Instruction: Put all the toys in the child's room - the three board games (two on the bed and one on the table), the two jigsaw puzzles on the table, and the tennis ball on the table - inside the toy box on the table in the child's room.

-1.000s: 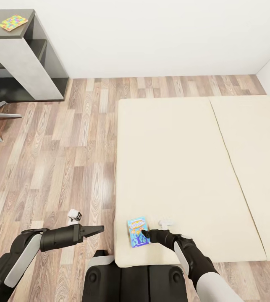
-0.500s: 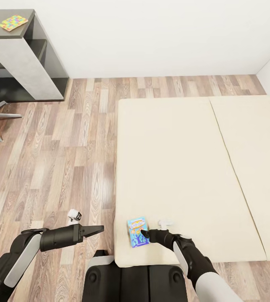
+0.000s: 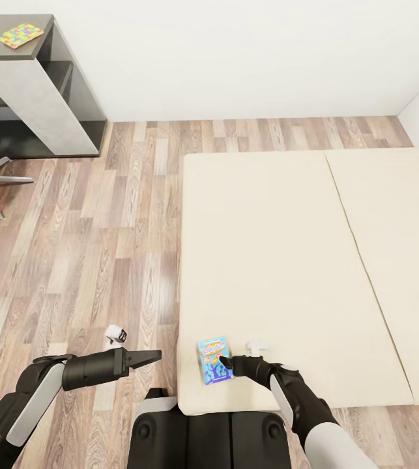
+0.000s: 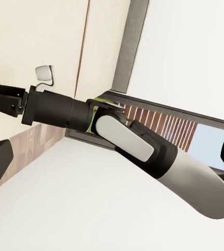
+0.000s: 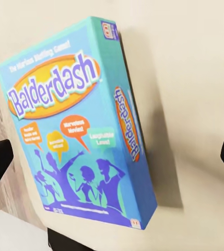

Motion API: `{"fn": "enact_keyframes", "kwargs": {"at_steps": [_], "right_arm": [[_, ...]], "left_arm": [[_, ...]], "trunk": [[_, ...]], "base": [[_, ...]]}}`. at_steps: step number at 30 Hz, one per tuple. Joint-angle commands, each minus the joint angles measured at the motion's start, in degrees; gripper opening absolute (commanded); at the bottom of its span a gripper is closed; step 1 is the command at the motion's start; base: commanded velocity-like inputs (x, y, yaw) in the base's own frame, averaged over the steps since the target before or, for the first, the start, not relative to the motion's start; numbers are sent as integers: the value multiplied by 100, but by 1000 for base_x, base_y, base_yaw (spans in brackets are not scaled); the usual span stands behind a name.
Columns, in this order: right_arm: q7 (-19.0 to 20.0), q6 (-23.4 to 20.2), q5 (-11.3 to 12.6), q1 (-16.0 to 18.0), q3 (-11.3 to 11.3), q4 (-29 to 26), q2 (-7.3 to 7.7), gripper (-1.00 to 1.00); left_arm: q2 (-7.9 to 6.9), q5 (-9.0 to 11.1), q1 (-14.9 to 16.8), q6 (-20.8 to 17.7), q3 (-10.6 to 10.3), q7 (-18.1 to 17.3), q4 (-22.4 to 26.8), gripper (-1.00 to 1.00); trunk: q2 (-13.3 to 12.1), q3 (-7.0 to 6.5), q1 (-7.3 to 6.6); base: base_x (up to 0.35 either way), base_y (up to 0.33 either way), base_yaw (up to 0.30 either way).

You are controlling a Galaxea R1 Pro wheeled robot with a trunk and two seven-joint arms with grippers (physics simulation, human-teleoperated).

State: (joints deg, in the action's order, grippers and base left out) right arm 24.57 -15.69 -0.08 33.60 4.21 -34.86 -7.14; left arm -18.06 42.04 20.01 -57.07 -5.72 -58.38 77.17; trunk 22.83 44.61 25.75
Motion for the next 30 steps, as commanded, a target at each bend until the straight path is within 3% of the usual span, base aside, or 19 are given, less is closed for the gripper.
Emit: {"fn": "enact_keyframes", "kwargs": {"at_steps": [1,11,30], "right_arm": [[38,-48,-1,2,44,-10,-8,100],[39,-48,-1,2,43,-4,-7,100],[38,-48,-3,0,41,-3,-7,100]], "left_arm": [[-5,13,3,-24,-7,-7,0,100],[-4,12,2,-24,-8,-7,0,100],[-5,15,3,-24,-8,-10,0,100]], "trunk": [[9,6,3],[9,6,3],[9,6,3]], "base": [[0,0,0],[0,16,0],[0,125,0]]}}
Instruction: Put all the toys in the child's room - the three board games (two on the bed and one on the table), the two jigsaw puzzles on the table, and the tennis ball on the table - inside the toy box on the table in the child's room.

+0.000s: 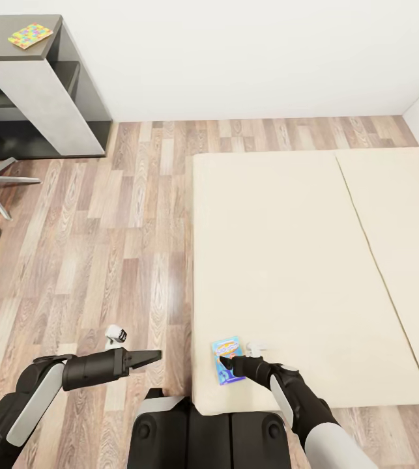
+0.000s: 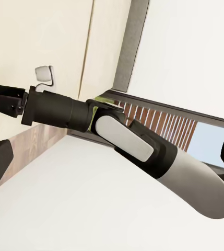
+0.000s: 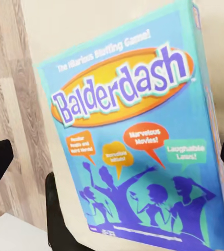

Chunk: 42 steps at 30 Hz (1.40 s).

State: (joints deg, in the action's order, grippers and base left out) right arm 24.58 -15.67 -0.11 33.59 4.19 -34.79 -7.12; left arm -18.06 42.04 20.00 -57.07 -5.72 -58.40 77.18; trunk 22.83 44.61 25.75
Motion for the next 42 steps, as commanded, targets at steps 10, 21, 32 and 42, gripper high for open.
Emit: {"fn": "enact_keyframes", "kwargs": {"at_steps": [10,21,32,42], "right_arm": [[35,-50,2,1,45,-10,-9,100],[36,-50,2,1,47,-10,-9,100],[46,26,-4,7,39,-7,-58,100],[40,29,0,7,39,-10,2,100]], "left_arm": [[-5,15,3,-23,-8,-7,-2,100],[-5,15,4,-23,-8,-8,-2,100],[45,-2,3,12,2,7,-100,100],[33,-2,4,12,1,4,-106,100]], "trunk": [[9,6,3],[9,6,3],[9,6,3],[9,6,3]], "base": [[0,54,0],[0,14,0],[0,51,0],[0,0,0]]}}
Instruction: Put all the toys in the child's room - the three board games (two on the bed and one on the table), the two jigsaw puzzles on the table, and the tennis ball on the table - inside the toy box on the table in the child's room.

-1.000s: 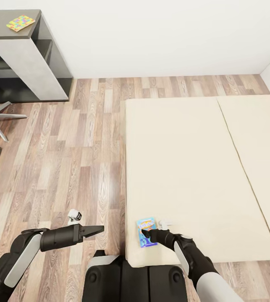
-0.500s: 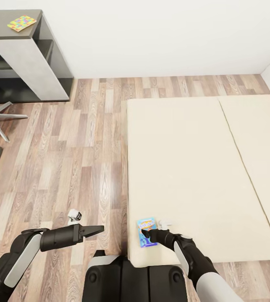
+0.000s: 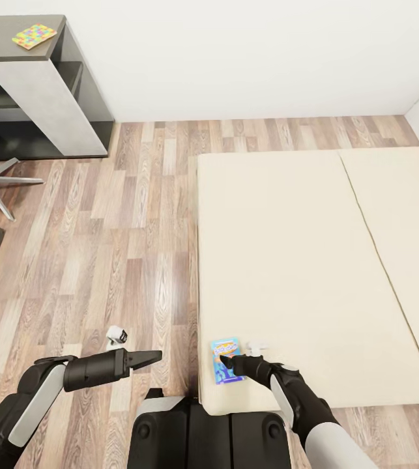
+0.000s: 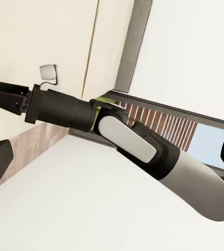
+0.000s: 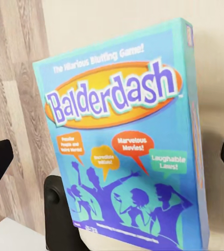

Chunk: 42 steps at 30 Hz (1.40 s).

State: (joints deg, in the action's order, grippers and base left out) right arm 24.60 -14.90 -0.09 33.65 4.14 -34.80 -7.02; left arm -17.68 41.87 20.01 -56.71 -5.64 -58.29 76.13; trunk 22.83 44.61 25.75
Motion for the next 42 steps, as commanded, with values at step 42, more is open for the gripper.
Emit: {"fn": "enact_keyframes", "kwargs": {"at_steps": [42], "right_arm": [[37,-48,1,1,35,-9,8,100]], "left_arm": [[-7,18,3,-24,-8,-8,-2,100]], "trunk": [[9,6,3]], "base": [[0,37,0]]}}
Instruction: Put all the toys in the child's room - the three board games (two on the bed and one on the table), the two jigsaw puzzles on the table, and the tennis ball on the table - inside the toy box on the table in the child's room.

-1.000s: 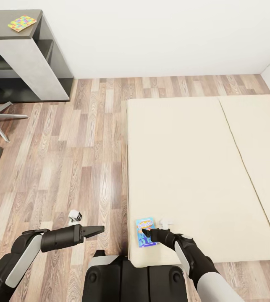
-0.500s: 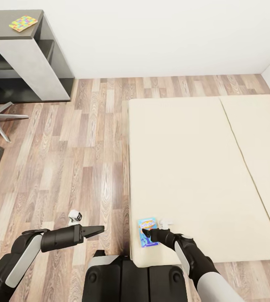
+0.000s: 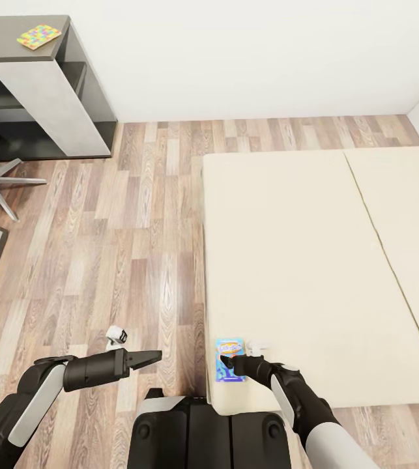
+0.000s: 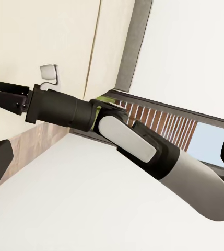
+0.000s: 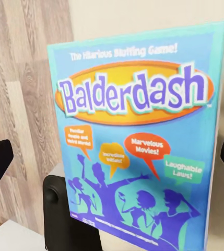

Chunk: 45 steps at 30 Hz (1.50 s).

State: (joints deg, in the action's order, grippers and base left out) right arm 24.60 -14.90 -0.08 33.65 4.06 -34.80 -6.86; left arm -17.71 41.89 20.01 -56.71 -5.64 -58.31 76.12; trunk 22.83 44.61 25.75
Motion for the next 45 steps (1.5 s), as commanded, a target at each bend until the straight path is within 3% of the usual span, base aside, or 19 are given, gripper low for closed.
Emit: {"fn": "enact_keyframes", "kwargs": {"at_steps": [1,45], "right_arm": [[37,-48,-1,1,43,-9,-8,100],[38,-48,-1,1,42,-9,-8,100]], "left_arm": [[-5,14,3,-24,-8,-6,0,100],[-5,19,3,-24,-8,-6,0,100]], "trunk": [[9,6,3],[9,6,3]], "base": [[0,4,0],[0,31,0]]}}
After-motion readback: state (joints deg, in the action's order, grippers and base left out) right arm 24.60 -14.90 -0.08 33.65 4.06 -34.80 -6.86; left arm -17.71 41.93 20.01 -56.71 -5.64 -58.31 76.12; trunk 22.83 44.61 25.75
